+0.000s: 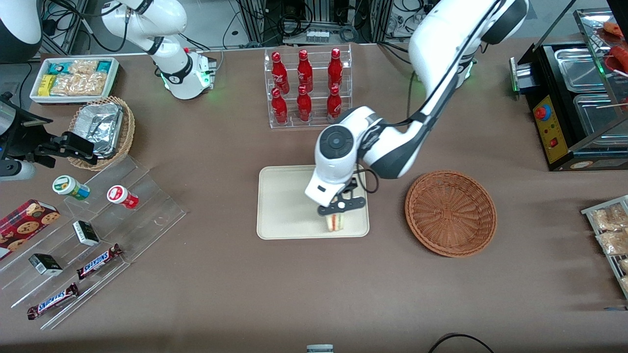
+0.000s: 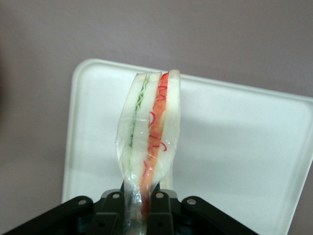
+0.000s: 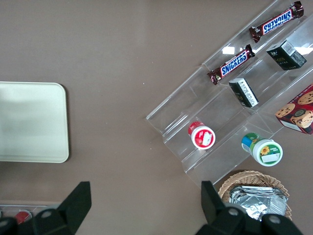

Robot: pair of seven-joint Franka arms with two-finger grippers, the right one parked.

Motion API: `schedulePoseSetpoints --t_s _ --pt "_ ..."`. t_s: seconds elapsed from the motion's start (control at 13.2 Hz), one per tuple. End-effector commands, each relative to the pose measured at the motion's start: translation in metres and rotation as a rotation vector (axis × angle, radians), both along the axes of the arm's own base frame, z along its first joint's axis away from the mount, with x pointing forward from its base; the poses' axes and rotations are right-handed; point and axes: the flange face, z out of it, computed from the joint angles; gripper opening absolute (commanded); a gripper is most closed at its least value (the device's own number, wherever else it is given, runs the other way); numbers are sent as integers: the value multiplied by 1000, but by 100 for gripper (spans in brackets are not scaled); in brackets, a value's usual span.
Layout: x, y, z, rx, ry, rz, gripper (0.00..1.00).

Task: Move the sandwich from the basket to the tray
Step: 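Carry the sandwich with the left gripper over the white tray, then lower the sandwich onto the tray and open the left gripper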

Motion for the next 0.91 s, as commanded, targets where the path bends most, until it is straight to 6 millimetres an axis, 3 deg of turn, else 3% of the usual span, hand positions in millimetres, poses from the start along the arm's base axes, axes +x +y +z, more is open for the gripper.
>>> schedulePoseSetpoints --t_s 0.0,0.38,0.53,0.6,0.68,0.75,0.83 --pt "-3 -17 -16 8 -15 -22 0" --pt "-13 -23 -49 58 -5 -75 0" --pt "-13 -22 -52 70 -12 -84 0" --pt "-13 -22 -51 69 -13 -87 5" --pt "-14 -22 -52 68 -11 -90 44" --pt "-12 -23 -51 60 -17 -97 97" --pt "-12 -22 -51 57 -14 -106 100"
